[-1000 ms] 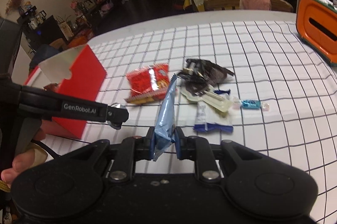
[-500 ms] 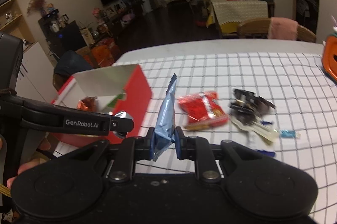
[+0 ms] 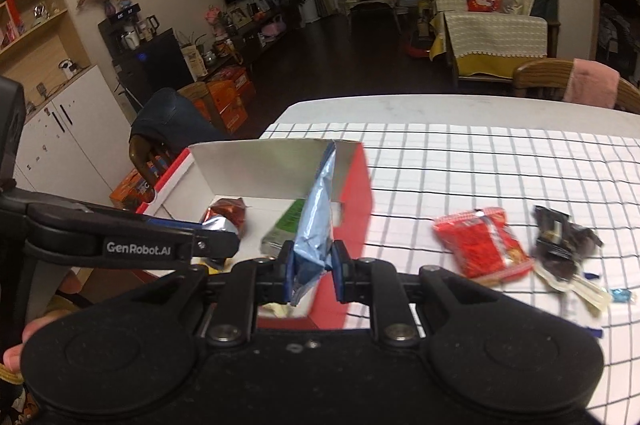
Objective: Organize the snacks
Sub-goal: 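Carry the silver candy and light blue pack into the red box and open both tools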
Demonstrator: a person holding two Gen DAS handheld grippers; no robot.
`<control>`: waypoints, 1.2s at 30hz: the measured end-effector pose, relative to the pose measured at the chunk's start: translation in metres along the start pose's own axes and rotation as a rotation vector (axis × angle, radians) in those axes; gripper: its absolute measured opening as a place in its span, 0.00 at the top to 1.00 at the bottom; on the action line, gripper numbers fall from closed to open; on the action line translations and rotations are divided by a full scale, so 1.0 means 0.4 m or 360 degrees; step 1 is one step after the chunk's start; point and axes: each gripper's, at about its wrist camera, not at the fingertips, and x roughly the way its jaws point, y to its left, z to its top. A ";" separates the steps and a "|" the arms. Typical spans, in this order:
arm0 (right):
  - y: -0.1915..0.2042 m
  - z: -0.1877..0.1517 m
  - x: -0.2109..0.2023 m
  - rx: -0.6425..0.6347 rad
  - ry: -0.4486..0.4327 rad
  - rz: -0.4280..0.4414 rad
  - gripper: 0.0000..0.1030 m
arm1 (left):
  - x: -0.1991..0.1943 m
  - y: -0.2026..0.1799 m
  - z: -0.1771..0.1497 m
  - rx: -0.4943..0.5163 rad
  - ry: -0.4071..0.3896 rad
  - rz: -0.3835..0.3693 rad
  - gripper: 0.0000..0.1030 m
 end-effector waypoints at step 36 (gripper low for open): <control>0.183 -0.033 0.380 -0.0126 0.0521 0.0010 0.79 | 0.232 0.254 0.002 0.0078 0.0414 0.0272 0.66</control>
